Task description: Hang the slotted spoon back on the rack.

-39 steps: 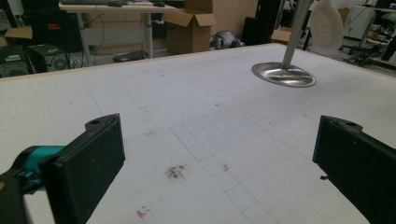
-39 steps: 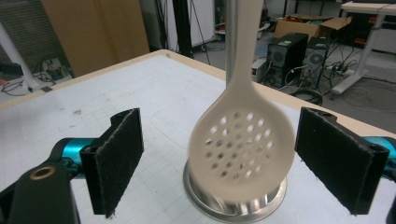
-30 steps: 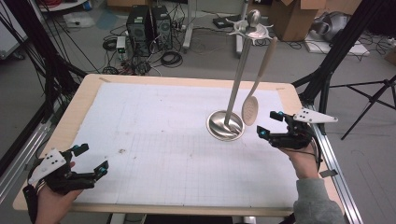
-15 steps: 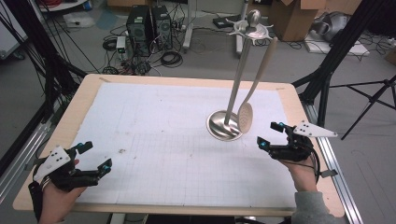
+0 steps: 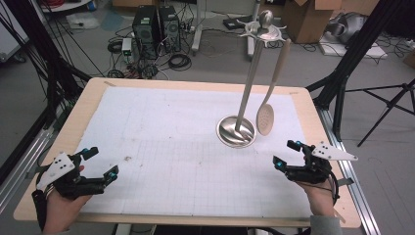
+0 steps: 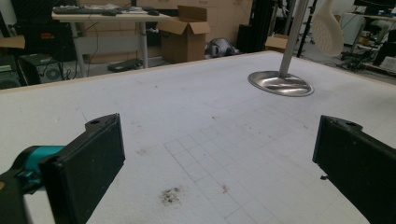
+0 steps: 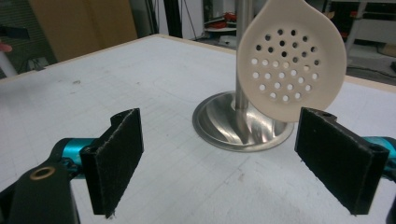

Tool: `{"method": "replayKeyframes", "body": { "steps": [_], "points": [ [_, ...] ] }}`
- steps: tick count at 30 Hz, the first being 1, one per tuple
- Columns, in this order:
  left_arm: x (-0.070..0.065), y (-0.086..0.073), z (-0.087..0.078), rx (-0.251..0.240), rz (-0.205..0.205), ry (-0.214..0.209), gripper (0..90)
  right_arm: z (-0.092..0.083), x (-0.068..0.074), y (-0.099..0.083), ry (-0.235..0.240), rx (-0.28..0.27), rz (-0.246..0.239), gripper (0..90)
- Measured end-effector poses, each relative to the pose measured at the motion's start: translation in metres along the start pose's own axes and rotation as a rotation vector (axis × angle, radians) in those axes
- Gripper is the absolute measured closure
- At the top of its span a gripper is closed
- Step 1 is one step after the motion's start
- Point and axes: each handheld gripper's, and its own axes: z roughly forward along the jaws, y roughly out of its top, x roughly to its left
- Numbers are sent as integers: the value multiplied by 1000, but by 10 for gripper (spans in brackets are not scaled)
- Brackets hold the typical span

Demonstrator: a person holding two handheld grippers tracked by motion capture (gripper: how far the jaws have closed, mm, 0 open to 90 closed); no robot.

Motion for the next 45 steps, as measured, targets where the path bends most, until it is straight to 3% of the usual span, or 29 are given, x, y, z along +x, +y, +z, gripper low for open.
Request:
{"method": "replayKeyframes", "body": {
  "steps": [11, 22, 37, 45],
  "points": [
    [0, -2, -1, 7, 2, 11, 25, -18, 2, -19, -86, -60, -3, 144],
    [1, -3, -3, 4, 0, 21, 25, -33, 3, -35, -126, -78, 21, 143],
    [4, -7, -5, 12, 1, 41, 25, -52, -7, -58, -175, -76, 68, 141],
    [9, -12, -8, 18, -9, 66, 25, -53, -9, -63, -200, -85, 77, 142]
  ]
}}
